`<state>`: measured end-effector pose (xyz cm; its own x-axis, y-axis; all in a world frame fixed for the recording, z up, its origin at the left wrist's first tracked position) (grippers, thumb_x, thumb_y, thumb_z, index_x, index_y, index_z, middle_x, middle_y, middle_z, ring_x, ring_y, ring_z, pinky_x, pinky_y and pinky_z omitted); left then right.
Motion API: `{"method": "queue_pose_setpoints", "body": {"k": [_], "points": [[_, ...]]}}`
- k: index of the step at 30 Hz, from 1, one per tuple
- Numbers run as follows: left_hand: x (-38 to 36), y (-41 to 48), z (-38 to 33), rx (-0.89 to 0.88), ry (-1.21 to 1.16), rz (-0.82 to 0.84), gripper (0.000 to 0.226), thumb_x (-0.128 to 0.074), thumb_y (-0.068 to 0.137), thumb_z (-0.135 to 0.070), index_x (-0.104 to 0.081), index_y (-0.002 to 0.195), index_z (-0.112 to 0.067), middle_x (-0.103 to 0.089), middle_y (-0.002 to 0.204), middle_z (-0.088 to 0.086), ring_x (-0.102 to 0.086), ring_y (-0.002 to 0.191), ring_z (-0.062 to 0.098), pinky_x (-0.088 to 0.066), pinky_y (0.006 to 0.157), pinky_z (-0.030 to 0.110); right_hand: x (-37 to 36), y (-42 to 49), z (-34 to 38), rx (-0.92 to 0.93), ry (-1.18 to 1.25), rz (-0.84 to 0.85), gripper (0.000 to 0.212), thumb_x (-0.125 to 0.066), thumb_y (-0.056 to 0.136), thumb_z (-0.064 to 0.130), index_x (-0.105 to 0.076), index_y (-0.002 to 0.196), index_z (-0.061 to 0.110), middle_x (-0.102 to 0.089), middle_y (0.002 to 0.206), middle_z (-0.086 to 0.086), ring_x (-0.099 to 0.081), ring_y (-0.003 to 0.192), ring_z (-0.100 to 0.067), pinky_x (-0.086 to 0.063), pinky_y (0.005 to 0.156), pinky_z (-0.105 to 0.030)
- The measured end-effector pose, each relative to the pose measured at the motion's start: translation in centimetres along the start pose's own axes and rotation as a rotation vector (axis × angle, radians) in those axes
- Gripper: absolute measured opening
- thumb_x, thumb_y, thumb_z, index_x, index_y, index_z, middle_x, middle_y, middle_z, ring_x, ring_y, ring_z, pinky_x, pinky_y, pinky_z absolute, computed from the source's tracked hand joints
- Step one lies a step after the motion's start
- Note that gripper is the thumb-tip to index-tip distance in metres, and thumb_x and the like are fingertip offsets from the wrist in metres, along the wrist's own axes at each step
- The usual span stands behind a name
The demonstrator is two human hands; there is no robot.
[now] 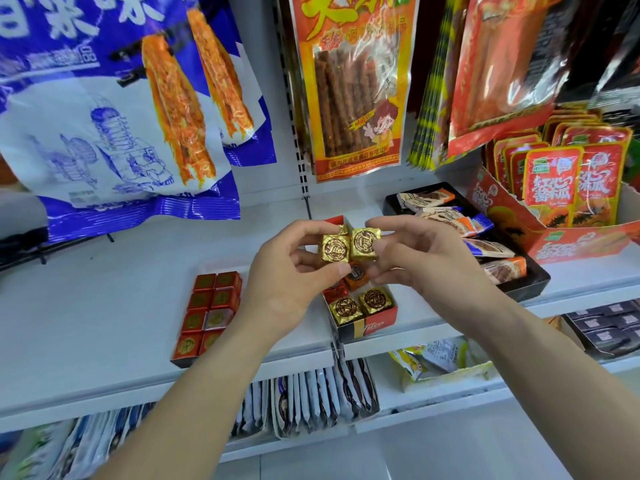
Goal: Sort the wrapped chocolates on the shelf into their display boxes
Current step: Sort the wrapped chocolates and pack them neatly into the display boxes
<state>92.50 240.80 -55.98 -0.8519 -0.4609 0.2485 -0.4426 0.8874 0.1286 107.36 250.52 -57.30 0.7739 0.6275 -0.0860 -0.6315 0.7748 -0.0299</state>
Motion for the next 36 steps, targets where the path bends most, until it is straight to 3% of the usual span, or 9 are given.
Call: {"method": "queue_pose_setpoints", "body": {"k": [4,13,17,20,26,30,33,36], "points": [[-0.1,-0.1,0.1,-0.008,0.052,-0.006,0.043,-0.084,0.073,-0.007,-0.068,0.104,-0.032,-0.071,0.1,-0.006,-0.07,0.079,0.016,-0.06,0.072,0.029,-0.5,0.0,0.0,-0.011,0.067,0.049,0.019,-0.061,0.092,0.004,-0.069,0.107,0.013,-0.073,0.077,-0.013,-0.072,0.074,-0.025,-0.059,0.069,-0.032],[-0.5,-0.1,-0.1,-0.016,0.062,-0.031,0.045,-0.084,0.073,-0.012,-0.068,0.109,-0.034,-0.074,0.086,-0.01,-0.071,0.076,0.008,-0.058,0.073,0.023,-0.6,0.1,-0.3,0.006,-0.011,0.073,0.019,-0.063,0.094,0.012,-0.076,0.107,0.016,-0.073,0.089,-0.015,-0.07,0.078,-0.02,-0.057,0.072,-0.028],[-0.8,-0.3,-0.7,-0.057,0.07,-0.037,0.049,-0.084,0.074,-0.013,-0.063,0.11,-0.038,-0.072,0.099,-0.018,-0.07,0.081,0.008,-0.058,0.073,0.022,-0.7,0.1,-0.4,-0.006,-0.086,0.1,0.022,-0.06,0.096,0.016,-0.075,0.113,0.018,-0.071,0.099,-0.02,-0.069,0.082,-0.022,-0.058,0.08,-0.036],[-0.9,-0.3,-0.8,-0.065,0.091,-0.044,0.045,-0.085,0.073,-0.016,-0.063,0.106,-0.038,-0.071,0.097,-0.02,-0.069,0.081,0.007,-0.059,0.074,0.025,-0.6,0.1,-0.4,-0.011,-0.082,0.089,0.024,-0.058,0.098,0.014,-0.07,0.118,0.016,-0.071,0.102,-0.019,-0.071,0.085,-0.027,-0.059,0.084,-0.044],[-1.0,-0.3,-1.0,-0.1,0.266,-0.073,0.042,-0.086,0.072,-0.022,-0.063,0.103,-0.037,-0.07,0.089,-0.019,-0.067,0.072,0.003,-0.06,0.069,0.035,0.0,0.2,-0.2,0.018,-0.125,-0.008,0.008,-0.061,0.096,0.01,-0.069,0.097,0.009,-0.073,0.096,-0.012,-0.074,0.084,-0.031,-0.061,0.078,-0.042],[-1.4,-0.4,-1.5,-0.152,0.308,-0.088,0.048,-0.086,0.072,-0.026,-0.062,0.113,-0.033,-0.07,0.098,-0.016,-0.066,0.075,0.003,-0.059,0.069,0.03,-0.3,0.0,0.0,-0.002,-0.106,-0.001,0.021,-0.07,0.089,0.025,-0.067,0.095,0.006,-0.075,0.09,-0.013,-0.074,0.083,-0.03,-0.061,0.076,-0.039],[-1.6,-0.3,-1.5,-0.147,0.259,-0.099,0.051,-0.085,0.073,-0.02,-0.062,0.118,-0.026,-0.07,0.104,-0.014,-0.065,0.073,0.006,-0.059,0.068,0.026,-0.1,0.1,-0.1,-0.012,-0.094,-0.039,0.029,-0.076,0.083,0.022,-0.063,0.101,0.002,-0.075,0.087,-0.017,-0.074,0.082,-0.031,-0.061,0.077,-0.041],[-1.6,-0.3,-1.6,-0.151,0.225,-0.107,0.052,-0.085,0.073,-0.016,-0.062,0.119,-0.024,-0.07,0.107,-0.014,-0.065,0.079,0.005,-0.057,0.072,0.023,0.1,0.1,-0.7,-0.075,-0.031,-0.027,0.025,-0.069,0.089,0.019,-0.062,0.105,0.0,-0.076,0.088,-0.014,-0.075,0.085,-0.029,-0.061,0.079,-0.039]]}}
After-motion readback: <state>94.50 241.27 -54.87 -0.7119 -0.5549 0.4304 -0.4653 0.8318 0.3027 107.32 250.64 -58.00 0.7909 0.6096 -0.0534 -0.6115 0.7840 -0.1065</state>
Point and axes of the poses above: each hand's wrist, its own y-axis towards the middle knuckle, its own x-axis out of the back of the hand, z = x × y, the point moved 7 cm from there along y, towards the middle knuckle
